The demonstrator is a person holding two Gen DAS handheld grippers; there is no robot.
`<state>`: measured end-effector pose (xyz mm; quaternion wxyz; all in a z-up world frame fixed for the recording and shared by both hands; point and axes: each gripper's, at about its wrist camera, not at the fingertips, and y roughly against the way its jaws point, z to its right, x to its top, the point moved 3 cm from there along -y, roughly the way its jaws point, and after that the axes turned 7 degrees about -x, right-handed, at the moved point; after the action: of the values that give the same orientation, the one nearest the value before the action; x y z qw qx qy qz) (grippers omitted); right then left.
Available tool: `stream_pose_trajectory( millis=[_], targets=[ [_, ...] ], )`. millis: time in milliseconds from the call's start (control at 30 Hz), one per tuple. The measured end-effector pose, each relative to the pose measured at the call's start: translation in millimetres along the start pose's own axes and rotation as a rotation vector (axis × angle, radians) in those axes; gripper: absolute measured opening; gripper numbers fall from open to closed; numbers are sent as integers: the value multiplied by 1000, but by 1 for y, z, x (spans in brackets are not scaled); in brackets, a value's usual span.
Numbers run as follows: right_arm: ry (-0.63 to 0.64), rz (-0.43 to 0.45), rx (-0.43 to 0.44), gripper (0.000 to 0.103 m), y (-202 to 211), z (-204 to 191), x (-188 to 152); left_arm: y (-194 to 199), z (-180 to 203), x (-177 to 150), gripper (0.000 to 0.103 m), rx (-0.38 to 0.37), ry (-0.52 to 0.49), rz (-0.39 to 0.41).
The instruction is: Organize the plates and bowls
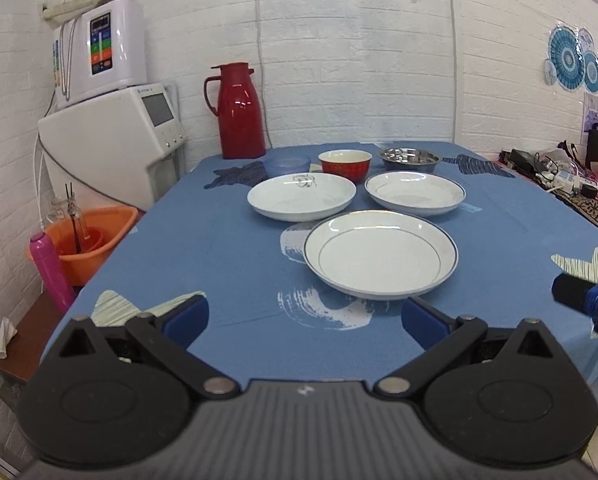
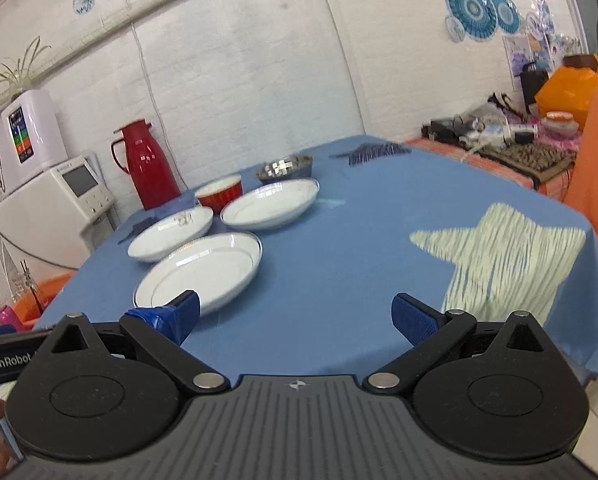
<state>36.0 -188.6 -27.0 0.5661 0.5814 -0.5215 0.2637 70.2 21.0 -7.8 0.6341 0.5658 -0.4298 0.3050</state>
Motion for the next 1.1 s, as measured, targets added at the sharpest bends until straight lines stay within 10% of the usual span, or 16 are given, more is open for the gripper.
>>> stream_pose_trajectory(
  millis=[300, 567, 1100],
  targets=[
    [244, 3, 126, 90, -42, -41, 32, -42, -37, 36, 102, -21, 53, -72],
    [343, -376, 155, 87, -159, -58, 50, -124, -58, 59, 102, -125, 8, -259],
    [401, -623, 29, 90, -236, -81, 33, -215, -55, 49, 102, -203, 6, -492]
  ],
)
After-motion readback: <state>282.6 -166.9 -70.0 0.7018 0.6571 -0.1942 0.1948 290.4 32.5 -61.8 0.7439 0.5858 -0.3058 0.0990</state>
